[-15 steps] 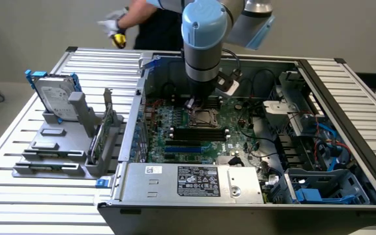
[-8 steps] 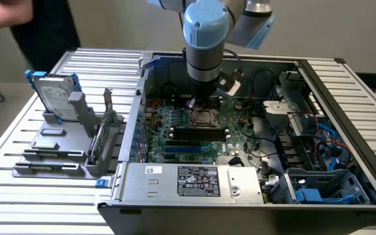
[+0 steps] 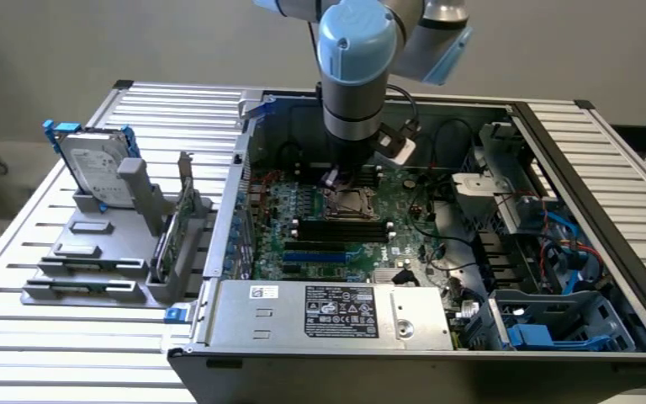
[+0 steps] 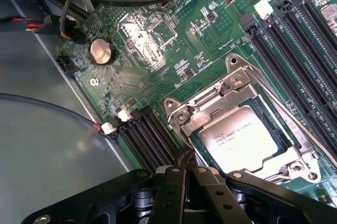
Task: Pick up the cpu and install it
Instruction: 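Install the first cpu locking lever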
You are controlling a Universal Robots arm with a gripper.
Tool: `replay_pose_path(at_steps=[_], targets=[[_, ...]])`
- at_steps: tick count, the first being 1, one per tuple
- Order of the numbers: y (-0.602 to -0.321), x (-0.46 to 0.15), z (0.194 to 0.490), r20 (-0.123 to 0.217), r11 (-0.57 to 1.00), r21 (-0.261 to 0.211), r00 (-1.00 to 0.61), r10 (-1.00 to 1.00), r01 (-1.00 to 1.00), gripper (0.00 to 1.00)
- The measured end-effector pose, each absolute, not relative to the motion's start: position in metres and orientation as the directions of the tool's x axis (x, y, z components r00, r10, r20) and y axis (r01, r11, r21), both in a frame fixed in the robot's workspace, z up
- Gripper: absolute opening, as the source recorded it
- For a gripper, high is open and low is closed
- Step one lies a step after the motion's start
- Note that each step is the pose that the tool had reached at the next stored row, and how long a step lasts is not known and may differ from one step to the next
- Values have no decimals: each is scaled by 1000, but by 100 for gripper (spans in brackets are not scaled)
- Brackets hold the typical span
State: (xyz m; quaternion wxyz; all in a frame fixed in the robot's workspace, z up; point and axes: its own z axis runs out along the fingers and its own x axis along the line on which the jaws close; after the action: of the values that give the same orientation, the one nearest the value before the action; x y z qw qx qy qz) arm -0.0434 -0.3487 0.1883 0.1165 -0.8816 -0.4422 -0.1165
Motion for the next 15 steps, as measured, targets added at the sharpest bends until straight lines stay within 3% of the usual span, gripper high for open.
replay_pose_path(at_steps=[15], targets=[[-349,-38,188,305,-587,-107,588,749,802,11]])
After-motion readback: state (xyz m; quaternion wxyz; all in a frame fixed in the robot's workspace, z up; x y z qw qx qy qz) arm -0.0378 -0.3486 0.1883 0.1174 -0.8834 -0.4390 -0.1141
